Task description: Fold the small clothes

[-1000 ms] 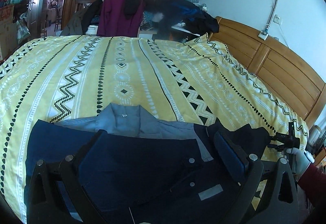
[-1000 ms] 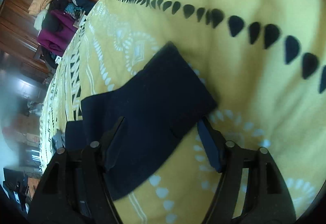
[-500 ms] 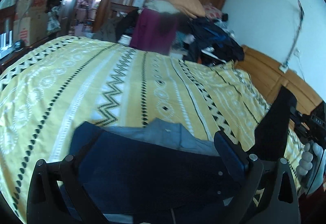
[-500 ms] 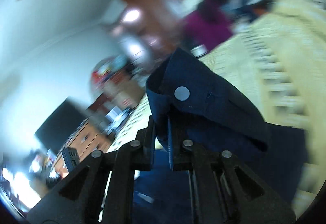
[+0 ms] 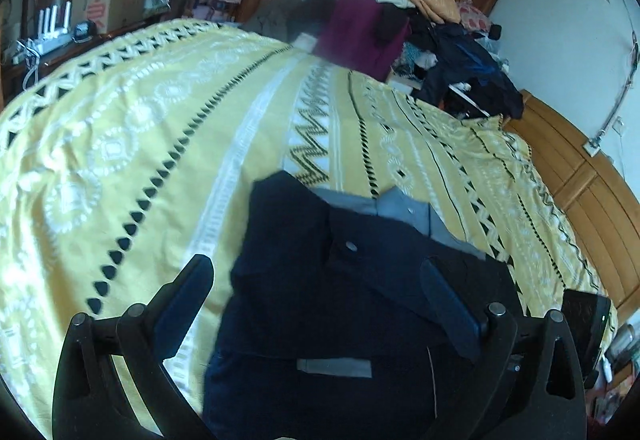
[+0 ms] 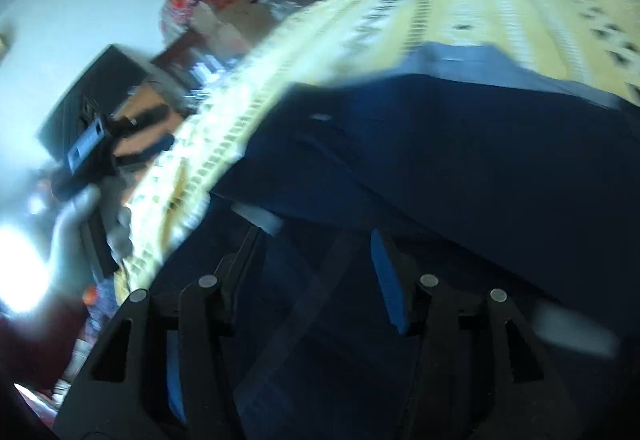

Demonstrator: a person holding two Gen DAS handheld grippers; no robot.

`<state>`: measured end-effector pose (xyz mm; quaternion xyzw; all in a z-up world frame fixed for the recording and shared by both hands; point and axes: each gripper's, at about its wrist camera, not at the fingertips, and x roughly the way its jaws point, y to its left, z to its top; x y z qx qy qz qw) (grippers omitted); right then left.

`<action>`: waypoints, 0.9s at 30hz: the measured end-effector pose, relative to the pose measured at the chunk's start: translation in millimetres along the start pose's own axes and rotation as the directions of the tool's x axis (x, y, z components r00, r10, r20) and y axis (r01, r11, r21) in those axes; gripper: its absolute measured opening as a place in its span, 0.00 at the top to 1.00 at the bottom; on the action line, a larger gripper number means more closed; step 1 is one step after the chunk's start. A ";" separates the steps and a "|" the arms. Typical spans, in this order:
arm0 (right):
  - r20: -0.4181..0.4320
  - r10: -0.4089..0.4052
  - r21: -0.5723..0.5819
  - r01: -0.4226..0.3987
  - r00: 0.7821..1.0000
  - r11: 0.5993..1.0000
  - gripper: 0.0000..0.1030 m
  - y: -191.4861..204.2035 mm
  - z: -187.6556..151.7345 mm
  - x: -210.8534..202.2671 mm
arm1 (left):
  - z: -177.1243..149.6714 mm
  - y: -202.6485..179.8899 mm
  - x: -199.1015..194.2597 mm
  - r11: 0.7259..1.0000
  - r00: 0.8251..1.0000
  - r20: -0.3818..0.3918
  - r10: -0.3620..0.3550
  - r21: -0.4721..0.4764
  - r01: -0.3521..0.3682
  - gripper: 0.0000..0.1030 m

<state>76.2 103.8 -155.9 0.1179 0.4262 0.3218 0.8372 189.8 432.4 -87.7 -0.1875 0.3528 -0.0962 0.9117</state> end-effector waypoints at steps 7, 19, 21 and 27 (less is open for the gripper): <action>0.090 -0.171 0.254 0.143 0.981 0.957 0.47 -107.7 0.2 -71.2 | -5.4 -30.0 35.7 0.995 0.994 -0.040 -0.098 0.021 0.099 0.00; -0.094 -0.187 0.270 0.205 0.978 0.941 1.00 -189.5 -28.6 -81.5 | 8.9 -66.8 120.6 0.991 0.980 -0.154 -0.125 0.016 0.129 0.00; -0.061 -0.236 0.222 0.244 0.970 0.944 0.92 -180.5 -24.3 -95.7 | 6.7 -59.3 114.0 0.994 0.983 -0.147 -0.110 0.014 0.113 0.00; 0.049 -0.233 0.156 0.223 0.971 0.962 0.63 -144.0 -5.7 -117.1 | 8.1 -40.8 71.1 0.996 0.993 -0.089 -0.083 0.030 0.086 0.00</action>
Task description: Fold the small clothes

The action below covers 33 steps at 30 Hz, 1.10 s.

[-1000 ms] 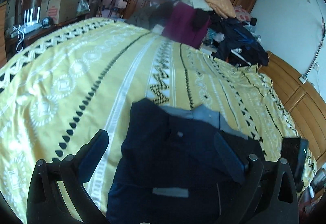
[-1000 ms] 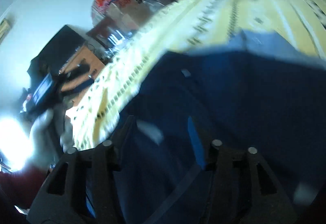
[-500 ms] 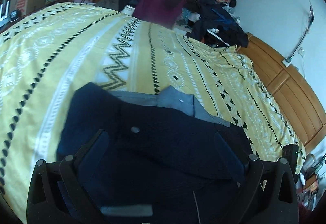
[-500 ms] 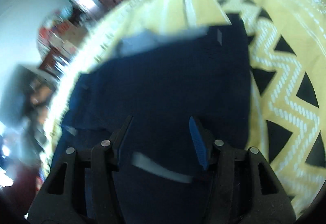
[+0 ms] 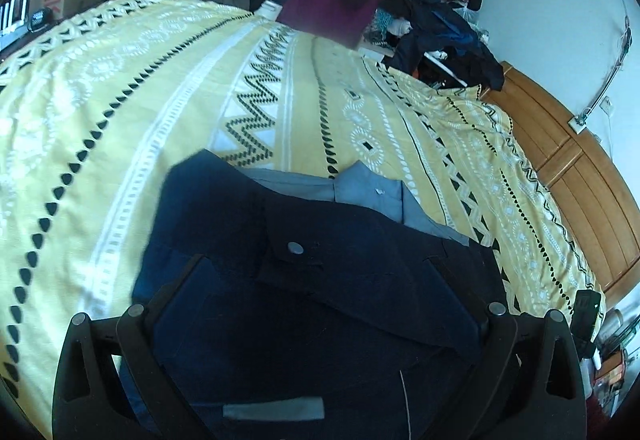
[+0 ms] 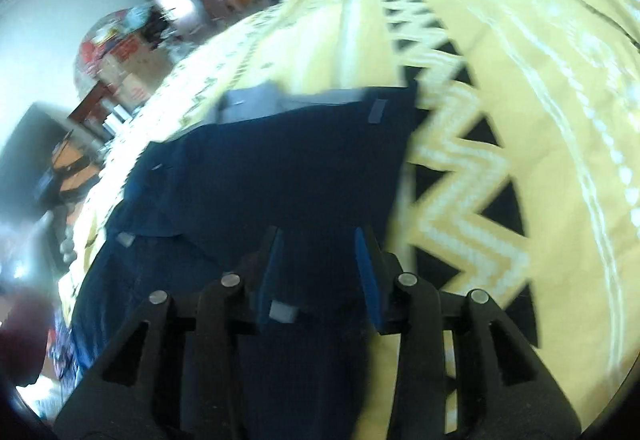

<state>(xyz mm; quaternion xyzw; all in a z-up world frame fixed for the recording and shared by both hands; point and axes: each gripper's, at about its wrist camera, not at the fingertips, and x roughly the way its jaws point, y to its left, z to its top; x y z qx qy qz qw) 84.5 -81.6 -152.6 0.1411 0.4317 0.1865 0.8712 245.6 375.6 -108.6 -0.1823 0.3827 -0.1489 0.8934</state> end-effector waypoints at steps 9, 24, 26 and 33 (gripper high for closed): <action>-0.084 -0.140 0.072 0.146 0.987 0.987 0.77 -34.4 -22.6 19.5 | -29.1 36.7 -63.8 0.994 0.994 0.013 0.112 -0.018 -0.112 0.00; -0.034 -0.400 -0.111 0.394 0.916 0.912 0.00 113.5 -117.3 46.2 | -170.6 5.2 -43.5 0.906 0.908 -0.133 0.397 0.212 -0.365 0.00; -0.030 -0.403 -0.114 0.397 0.915 0.911 0.00 109.5 -119.1 49.1 | -175.9 4.5 -37.2 0.894 0.900 -0.129 0.417 0.236 -0.380 0.00; -0.008 -0.385 -0.101 0.382 0.923 0.919 0.00 106.2 -121.1 58.2 | -184.1 5.1 -40.1 0.894 0.905 -0.101 0.413 0.238 -0.381 0.00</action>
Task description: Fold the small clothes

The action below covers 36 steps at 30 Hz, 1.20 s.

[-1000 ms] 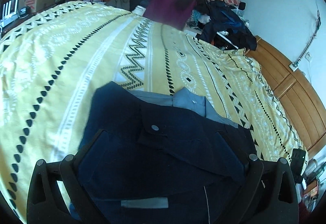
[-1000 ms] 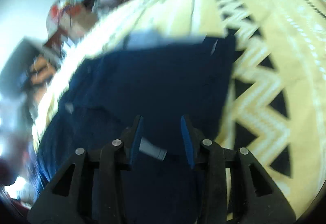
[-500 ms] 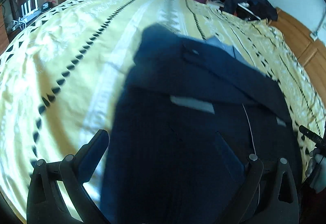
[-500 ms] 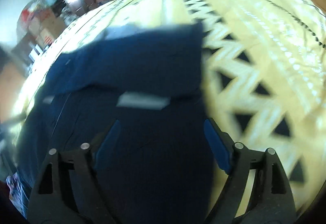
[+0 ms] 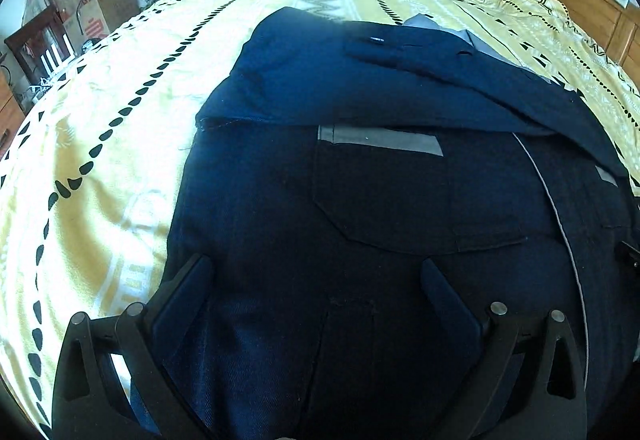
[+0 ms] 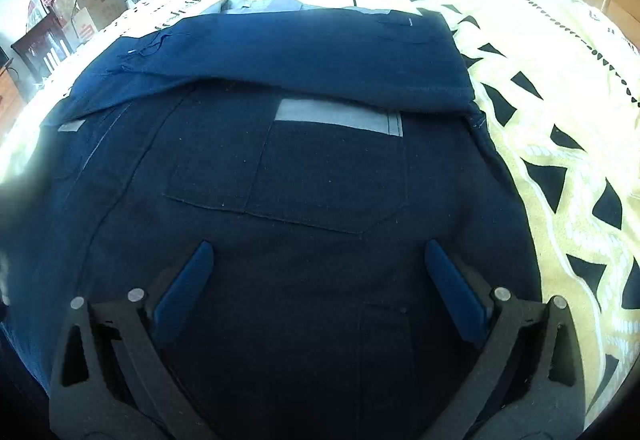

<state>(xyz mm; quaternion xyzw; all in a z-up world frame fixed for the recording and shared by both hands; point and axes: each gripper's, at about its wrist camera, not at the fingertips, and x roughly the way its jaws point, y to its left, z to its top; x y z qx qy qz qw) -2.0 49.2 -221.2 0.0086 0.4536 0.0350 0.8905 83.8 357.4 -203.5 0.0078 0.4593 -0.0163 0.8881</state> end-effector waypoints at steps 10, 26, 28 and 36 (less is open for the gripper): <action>-0.041 0.001 -0.007 -0.002 0.999 1.000 0.00 1.2 3.4 -3.9 | -7.2 -2.6 -4.0 1.000 1.000 0.000 0.003 0.001 -0.003 0.00; -0.048 0.040 -0.008 -0.040 0.998 0.999 0.00 -4.5 5.4 -13.7 | 7.3 16.8 -4.0 0.994 0.992 -0.057 -0.111 -0.006 0.111 0.00; -0.056 0.117 0.029 -0.115 0.992 0.993 0.02 -10.7 4.1 -27.7 | 10.8 29.6 -19.5 0.990 0.987 -0.078 -0.140 -0.008 0.139 0.01; -0.085 0.217 0.040 -0.214 0.972 0.976 0.04 -51.8 -36.3 -113.2 | -40.5 142.0 -119.8 0.931 0.961 0.019 -0.275 -0.245 0.271 0.02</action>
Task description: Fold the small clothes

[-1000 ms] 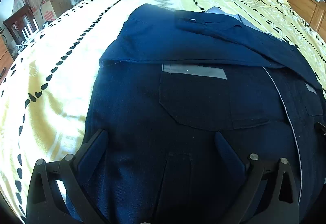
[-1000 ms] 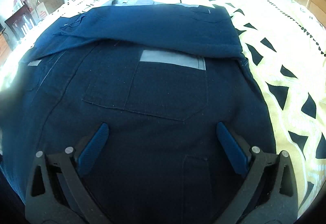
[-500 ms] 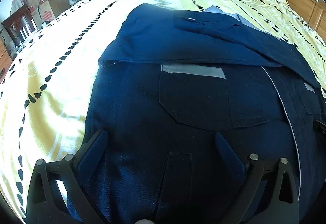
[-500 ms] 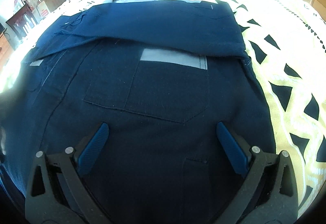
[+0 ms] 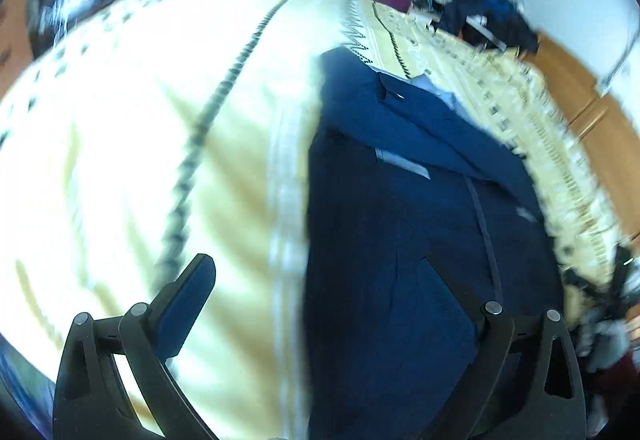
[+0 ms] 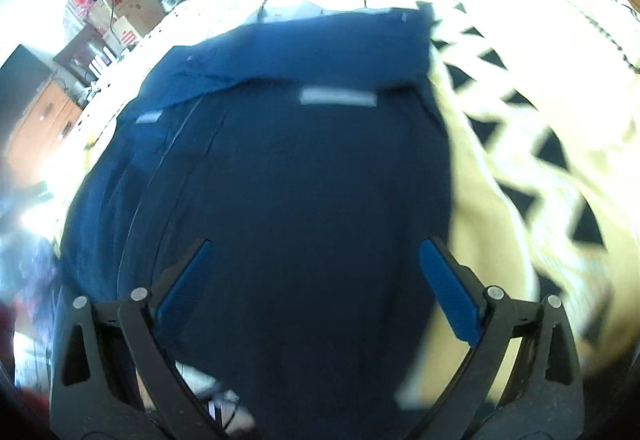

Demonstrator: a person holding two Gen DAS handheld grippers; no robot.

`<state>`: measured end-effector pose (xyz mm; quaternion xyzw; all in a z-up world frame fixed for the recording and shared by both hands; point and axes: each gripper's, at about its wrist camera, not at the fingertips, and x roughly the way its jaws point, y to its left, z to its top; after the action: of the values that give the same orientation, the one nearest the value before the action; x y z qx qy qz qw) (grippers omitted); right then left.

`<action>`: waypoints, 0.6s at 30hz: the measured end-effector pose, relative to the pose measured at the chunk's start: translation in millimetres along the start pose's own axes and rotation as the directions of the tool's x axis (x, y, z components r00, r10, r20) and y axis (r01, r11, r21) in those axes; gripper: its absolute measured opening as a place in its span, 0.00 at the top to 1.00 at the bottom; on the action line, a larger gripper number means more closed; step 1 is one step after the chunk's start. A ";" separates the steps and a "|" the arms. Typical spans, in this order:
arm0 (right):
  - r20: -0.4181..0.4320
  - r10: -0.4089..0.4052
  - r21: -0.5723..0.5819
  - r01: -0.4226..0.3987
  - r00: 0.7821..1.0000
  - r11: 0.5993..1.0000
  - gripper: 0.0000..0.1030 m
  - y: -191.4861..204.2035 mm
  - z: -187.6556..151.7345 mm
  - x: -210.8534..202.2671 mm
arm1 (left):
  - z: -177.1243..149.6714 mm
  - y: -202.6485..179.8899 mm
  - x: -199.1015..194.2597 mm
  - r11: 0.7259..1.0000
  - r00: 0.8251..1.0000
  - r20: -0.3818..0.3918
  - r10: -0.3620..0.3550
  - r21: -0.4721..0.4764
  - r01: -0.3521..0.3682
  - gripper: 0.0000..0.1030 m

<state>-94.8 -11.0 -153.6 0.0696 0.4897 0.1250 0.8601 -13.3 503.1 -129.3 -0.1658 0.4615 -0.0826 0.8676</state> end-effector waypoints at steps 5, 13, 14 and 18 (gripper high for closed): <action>-0.121 0.006 0.014 -0.004 0.993 1.000 0.27 -17.6 -48.3 -13.8 | -64.7 26.4 -20.0 0.992 0.986 -0.116 -0.122 -0.030 0.119 0.27; -0.225 0.067 0.039 -0.060 0.972 0.997 0.40 -17.6 -85.6 -10.7 | -112.9 9.4 -6.6 0.985 0.957 -0.256 -0.135 0.071 0.158 0.38; -0.233 0.071 0.034 -0.065 0.970 0.997 0.40 -16.3 -86.9 -9.6 | -119.4 8.0 -6.2 0.984 0.954 -0.269 -0.135 0.078 0.161 0.39; -0.281 0.035 0.021 -0.030 0.959 0.999 0.41 -16.0 -90.6 6.5 | -125.3 2.2 1.8 0.980 0.945 -0.295 -0.141 0.096 0.176 0.39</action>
<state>-167.2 -24.8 -209.2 0.0663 0.6069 0.1437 0.7788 -116.1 478.1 -196.6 -0.1359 0.5617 -0.2033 0.7904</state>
